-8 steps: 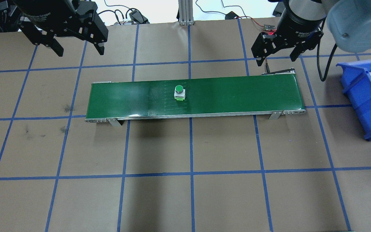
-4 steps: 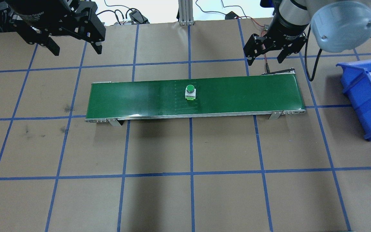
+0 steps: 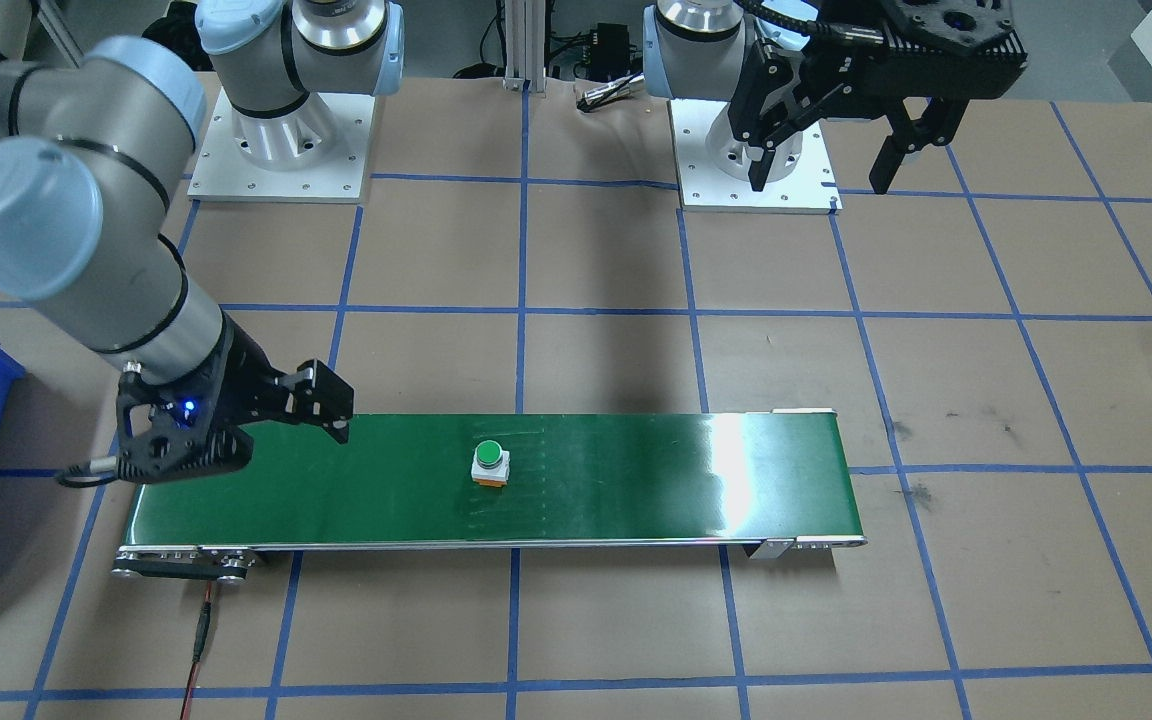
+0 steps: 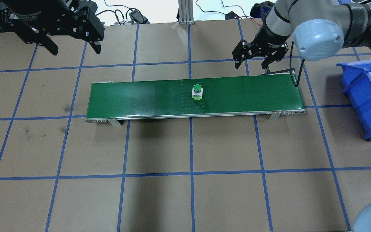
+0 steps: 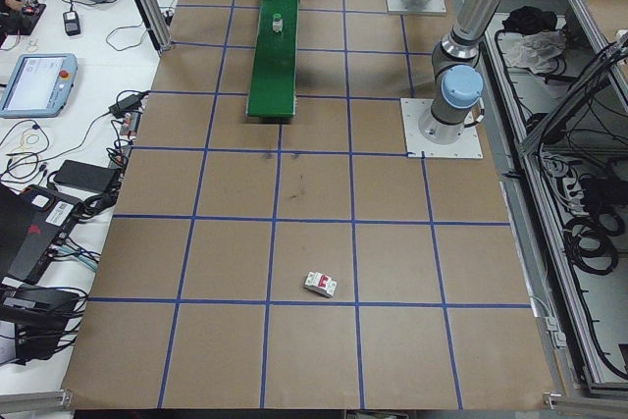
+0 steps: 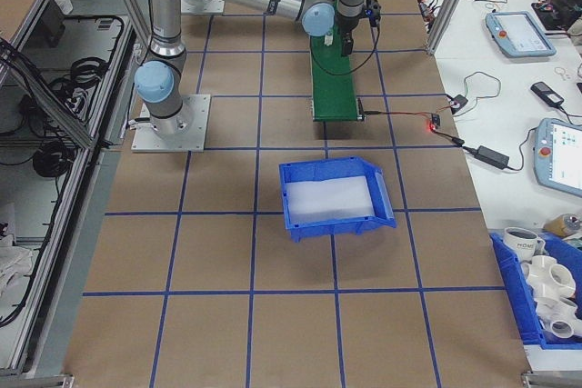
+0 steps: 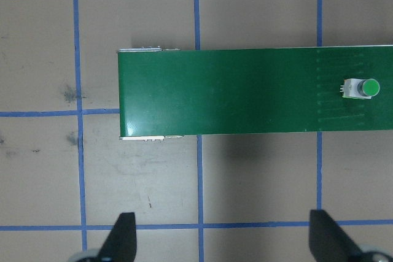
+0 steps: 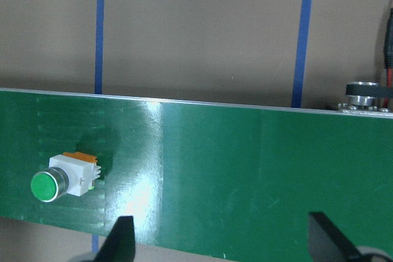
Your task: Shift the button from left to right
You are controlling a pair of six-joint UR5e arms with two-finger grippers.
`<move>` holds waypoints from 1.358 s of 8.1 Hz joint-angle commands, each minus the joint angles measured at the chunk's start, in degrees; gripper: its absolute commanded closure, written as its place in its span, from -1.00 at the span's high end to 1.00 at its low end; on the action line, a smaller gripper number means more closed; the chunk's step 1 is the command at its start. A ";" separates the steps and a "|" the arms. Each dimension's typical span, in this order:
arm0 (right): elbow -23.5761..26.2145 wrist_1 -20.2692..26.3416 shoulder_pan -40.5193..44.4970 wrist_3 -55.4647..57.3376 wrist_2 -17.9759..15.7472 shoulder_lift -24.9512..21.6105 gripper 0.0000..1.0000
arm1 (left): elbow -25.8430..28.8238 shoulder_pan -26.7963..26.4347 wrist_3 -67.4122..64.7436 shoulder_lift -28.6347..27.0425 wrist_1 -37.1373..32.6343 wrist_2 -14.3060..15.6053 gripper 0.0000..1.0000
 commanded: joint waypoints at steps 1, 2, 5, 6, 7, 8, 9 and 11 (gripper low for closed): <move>0.25 -1.56 0.09 5.40 5.22 3.54 1.00 | -0.02 0.00 0.01 0.42 -0.01 -0.16 1.00; 0.34 -2.34 0.35 5.52 6.04 3.90 1.00 | -0.02 0.00 0.01 0.42 -0.01 -0.08 1.00; 0.52 -2.70 2.54 6.22 6.14 4.25 1.00 | -0.02 0.00 0.01 0.42 -0.01 0.01 1.00; 0.69 -2.61 2.72 6.31 6.05 4.34 1.00 | -0.02 0.00 0.09 0.42 -0.01 0.01 1.00; 1.82 -2.79 2.72 6.31 6.05 4.34 1.00 | -0.02 0.00 0.09 0.51 -0.01 0.01 1.00; 2.88 -4.09 2.72 6.22 6.05 4.60 1.00 | -0.02 0.00 0.09 0.51 -0.10 0.10 1.00; 3.06 -4.28 2.72 6.22 6.05 4.87 1.00 | -0.11 0.00 0.35 0.95 -0.10 0.10 1.00; 3.07 -4.28 2.72 6.13 5.44 5.39 1.00 | -0.46 -0.09 0.71 2.27 -0.97 0.10 1.00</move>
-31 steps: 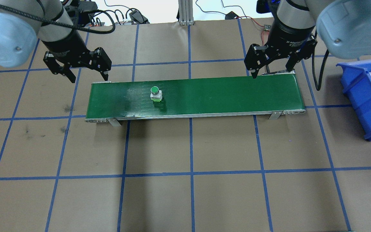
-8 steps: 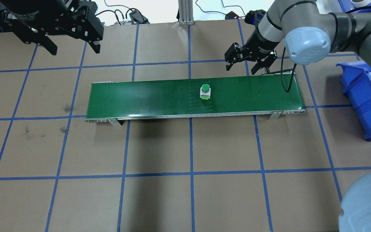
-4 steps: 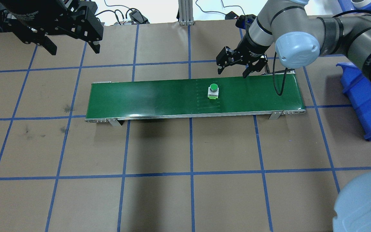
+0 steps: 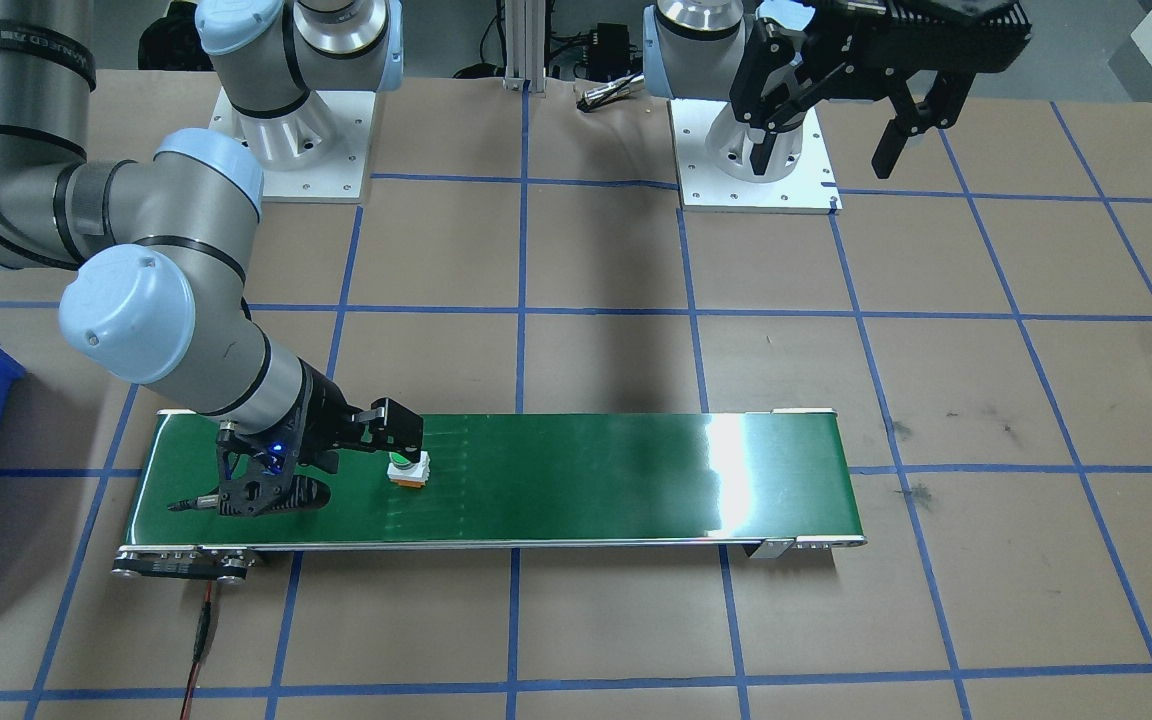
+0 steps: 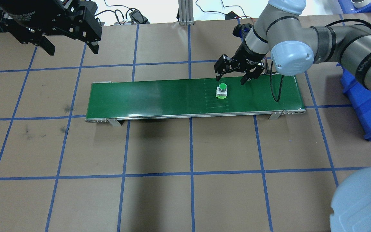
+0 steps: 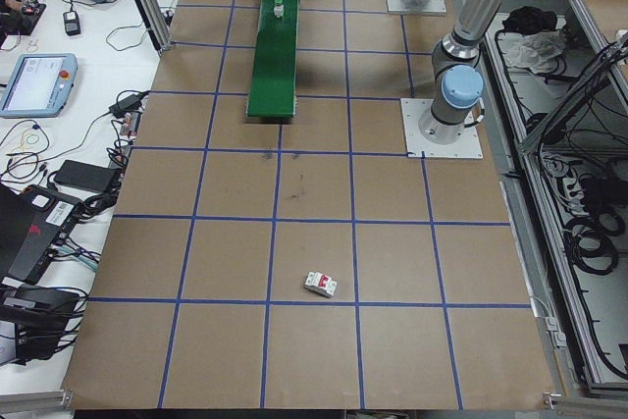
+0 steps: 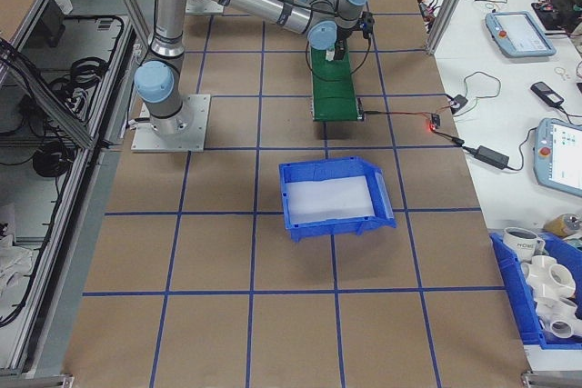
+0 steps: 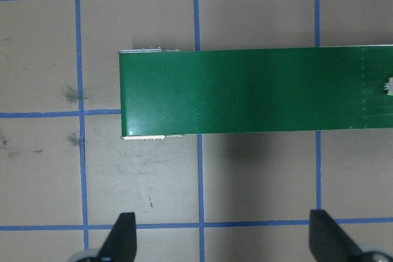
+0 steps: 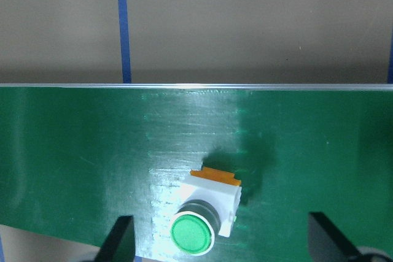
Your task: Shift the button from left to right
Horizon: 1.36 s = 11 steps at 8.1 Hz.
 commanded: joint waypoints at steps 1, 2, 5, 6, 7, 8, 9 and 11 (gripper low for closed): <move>0.22 -0.16 0.02 -0.35 -1.20 1.07 1.00 | -0.27 0.48 0.24 1.23 -0.61 -0.45 1.00; 0.22 -0.07 0.02 -0.44 -1.46 1.52 1.00 | -0.19 0.92 0.24 0.97 -0.09 -0.29 1.00; 1.18 -0.24 -0.07 -1.49 -10.07 2.40 0.06 | -0.80 0.83 -0.37 0.52 0.10 -0.81 1.00; 1.10 -0.25 -0.07 -1.50 -9.91 2.40 -0.36 | -0.98 0.83 -0.20 0.70 -0.08 -0.72 1.00; 0.92 -0.25 -0.16 -1.58 -9.99 2.40 -0.36 | -0.54 1.01 -0.37 0.53 0.53 -1.51 1.00; 0.75 -0.25 -0.16 -2.19 -9.99 2.40 -0.59 | -0.36 1.18 -0.29 0.53 0.71 -3.08 1.00; 0.66 -0.25 -0.16 -3.77 -10.43 2.40 -1.00 | -1.15 1.18 -0.55 -0.25 1.58 -2.75 1.00; -0.30 -0.25 -0.16 -5.44 -13.41 2.14 -1.00 | -1.15 1.27 0.24 -0.78 2.64 -2.83 1.00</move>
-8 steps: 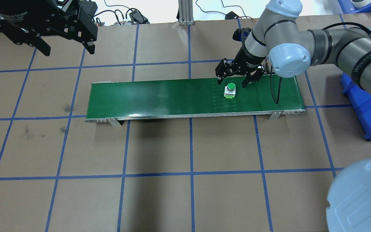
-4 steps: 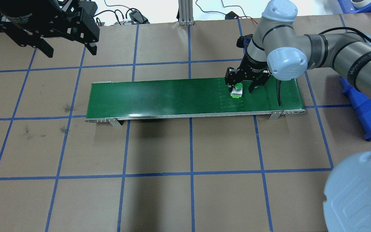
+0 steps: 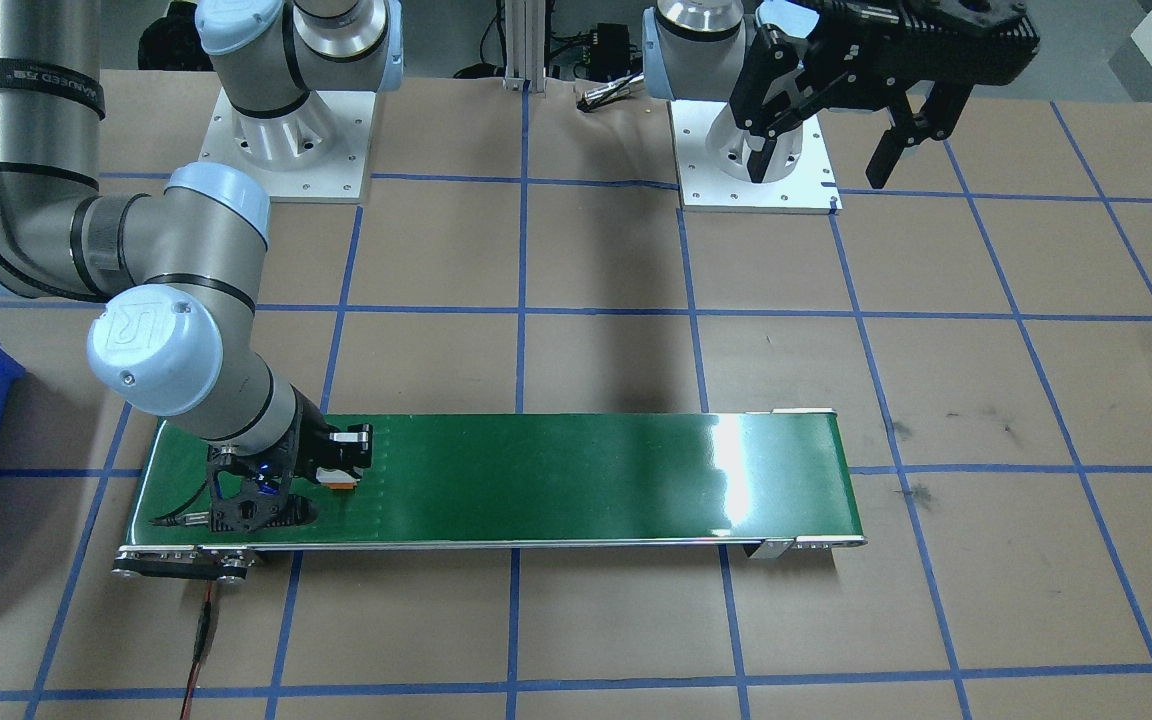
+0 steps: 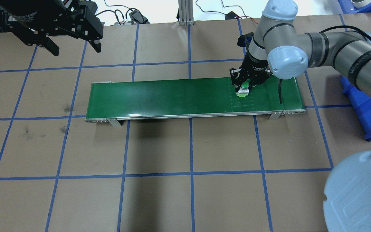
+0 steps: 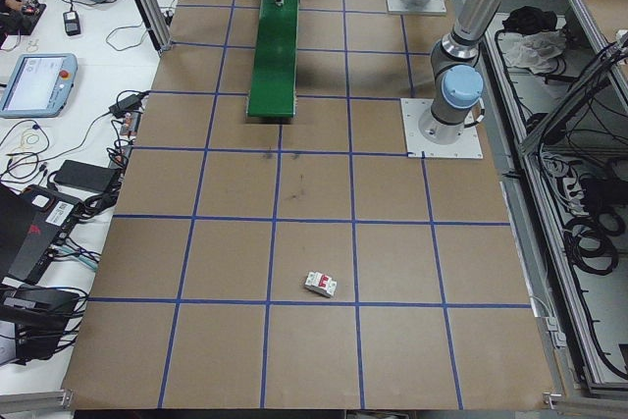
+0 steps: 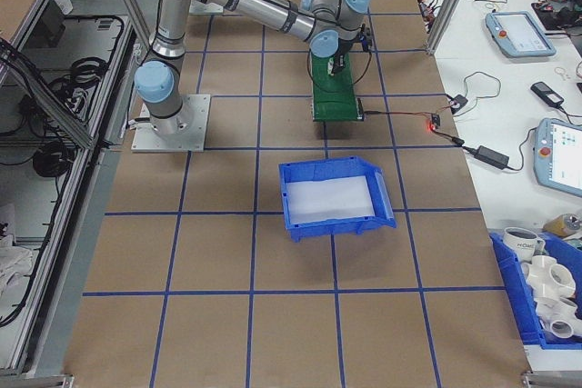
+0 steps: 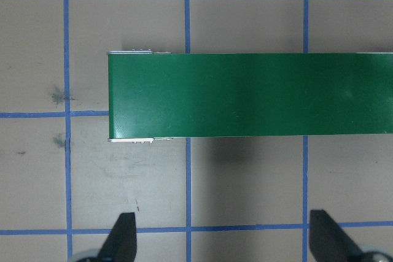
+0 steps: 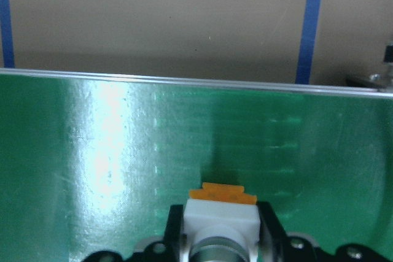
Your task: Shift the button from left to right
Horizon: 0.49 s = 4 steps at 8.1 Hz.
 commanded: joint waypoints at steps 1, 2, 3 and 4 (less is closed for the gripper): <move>-2.76 0.30 -0.79 -5.24 -3.98 -0.77 -1.00 | -0.15 0.07 0.51 -0.55 2.25 -0.13 1.00; -5.22 0.91 -2.88 -8.66 -5.92 -1.47 -1.00 | -0.32 0.07 0.25 -1.42 3.13 0.04 1.00; -6.46 2.39 -5.69 -12.88 -6.02 -2.61 -1.00 | 0.37 -0.02 0.25 -2.30 6.10 -0.05 1.00; -7.34 4.67 -9.72 -18.92 -6.72 -3.32 -1.00 | -0.31 -0.02 -0.02 -2.57 11.96 -0.05 1.00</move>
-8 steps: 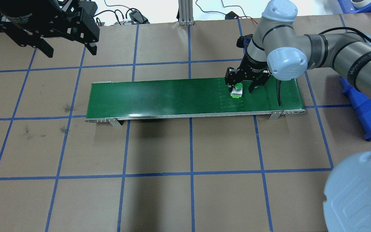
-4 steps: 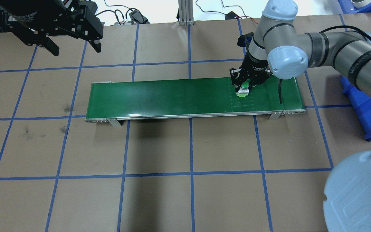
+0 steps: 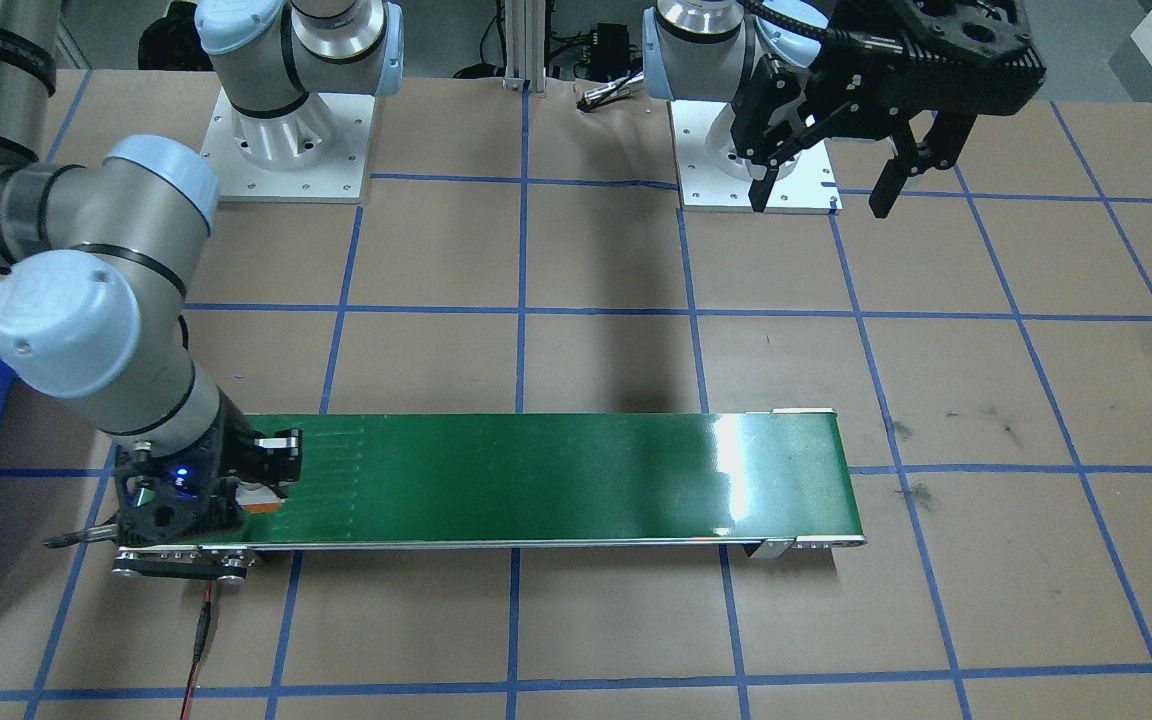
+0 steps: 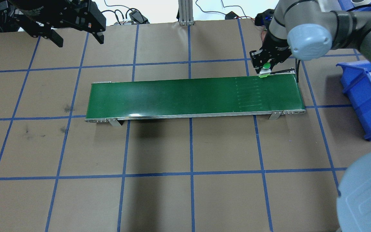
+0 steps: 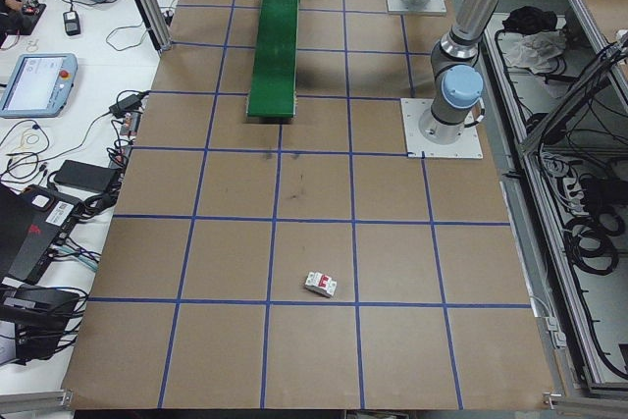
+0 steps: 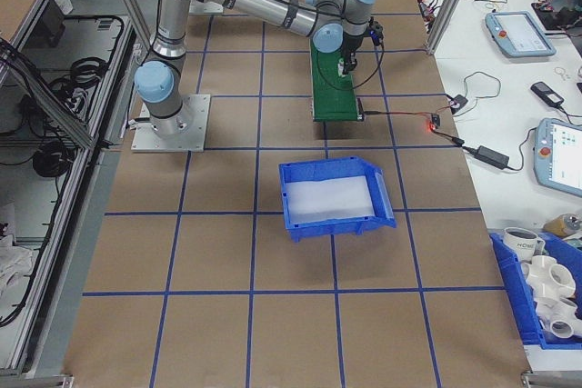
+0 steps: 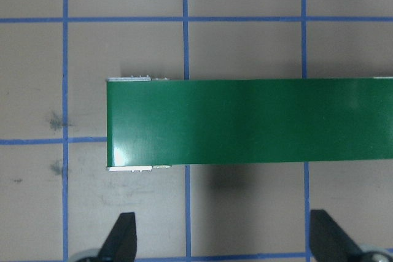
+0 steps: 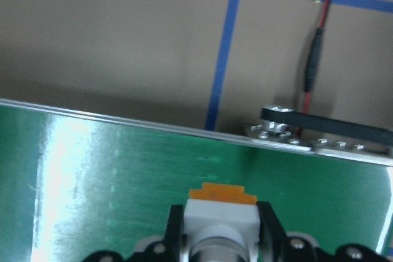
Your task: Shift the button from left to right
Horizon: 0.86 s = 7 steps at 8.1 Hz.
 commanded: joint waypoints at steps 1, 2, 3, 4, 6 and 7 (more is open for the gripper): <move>-3.64 3.19 -11.16 -15.00 -2.13 -1.79 -1.00 | -0.68 -0.14 -0.21 -0.94 8.72 -0.01 1.00; -4.00 3.36 -15.30 -19.23 -3.27 -1.80 -1.00 | -2.25 -0.06 0.14 -1.03 8.38 0.86 1.00; -4.35 3.36 -20.73 -25.02 -3.80 -2.40 -1.00 | -4.96 -0.14 0.05 -0.59 8.99 4.44 1.00; -4.96 3.36 -24.88 -30.82 -3.89 -2.50 -1.00 | -5.94 -0.23 -0.04 0.46 8.91 5.78 1.00; -5.32 2.66 -30.34 -38.32 -5.82 -2.41 -1.00 | -5.52 -0.15 -0.21 1.17 6.81 5.18 1.00; -5.32 2.57 -32.28 -41.65 -5.83 -1.80 -1.00 | -6.30 -0.06 -0.12 1.69 6.27 5.18 1.00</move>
